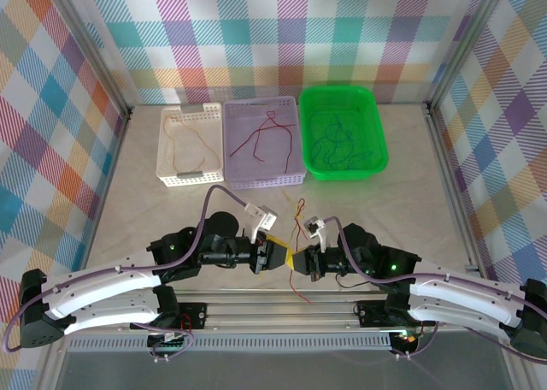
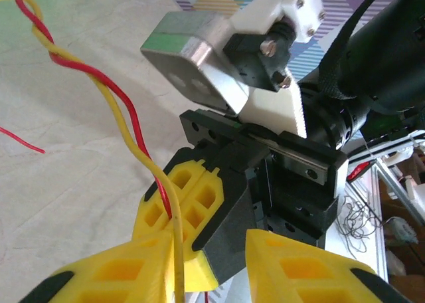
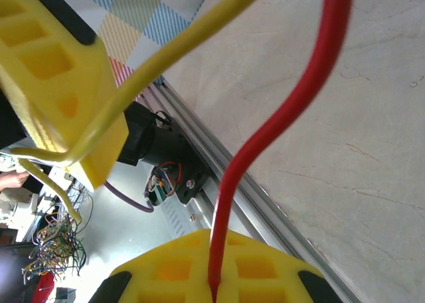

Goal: Untangle the cables

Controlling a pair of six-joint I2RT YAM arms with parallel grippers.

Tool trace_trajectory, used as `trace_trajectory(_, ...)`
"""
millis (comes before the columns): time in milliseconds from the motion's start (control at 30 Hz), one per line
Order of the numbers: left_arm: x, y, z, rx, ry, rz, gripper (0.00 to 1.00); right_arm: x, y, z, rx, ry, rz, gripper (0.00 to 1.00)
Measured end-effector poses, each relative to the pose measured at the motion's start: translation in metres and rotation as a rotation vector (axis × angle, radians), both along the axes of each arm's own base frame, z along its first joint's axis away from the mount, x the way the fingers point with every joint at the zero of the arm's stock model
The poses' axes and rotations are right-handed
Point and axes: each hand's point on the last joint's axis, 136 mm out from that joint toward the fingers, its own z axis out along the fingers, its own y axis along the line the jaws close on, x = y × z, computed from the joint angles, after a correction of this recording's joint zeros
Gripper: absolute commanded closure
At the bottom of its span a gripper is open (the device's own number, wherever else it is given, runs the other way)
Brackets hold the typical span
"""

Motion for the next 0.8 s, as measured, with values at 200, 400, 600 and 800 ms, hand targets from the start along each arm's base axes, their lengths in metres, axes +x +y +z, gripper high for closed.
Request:
trace_trajectory(200, -0.002, 0.000, -0.003, 0.000, 0.009, -0.008, 0.84, 0.000, 0.001, 0.002, 0.007, -0.003, 0.000, 1.00)
trace_trajectory(400, -0.001, 0.000, -0.002, -0.007, 0.008, -0.002, 1.00, 0.000, 0.001, 0.003, 0.013, -0.006, 0.000, 1.00)
trace_trajectory(600, 0.010, 0.019, 0.012, -0.024, -0.044, 0.099, 1.00, 0.001, 0.001, 0.001, 0.014, -0.009, -0.005, 1.00)
trace_trajectory(800, 0.024, 0.066, 0.045, -0.024, -0.141, 0.264, 1.00, 0.001, -0.010, -0.040, -0.036, 0.004, -0.031, 1.00)
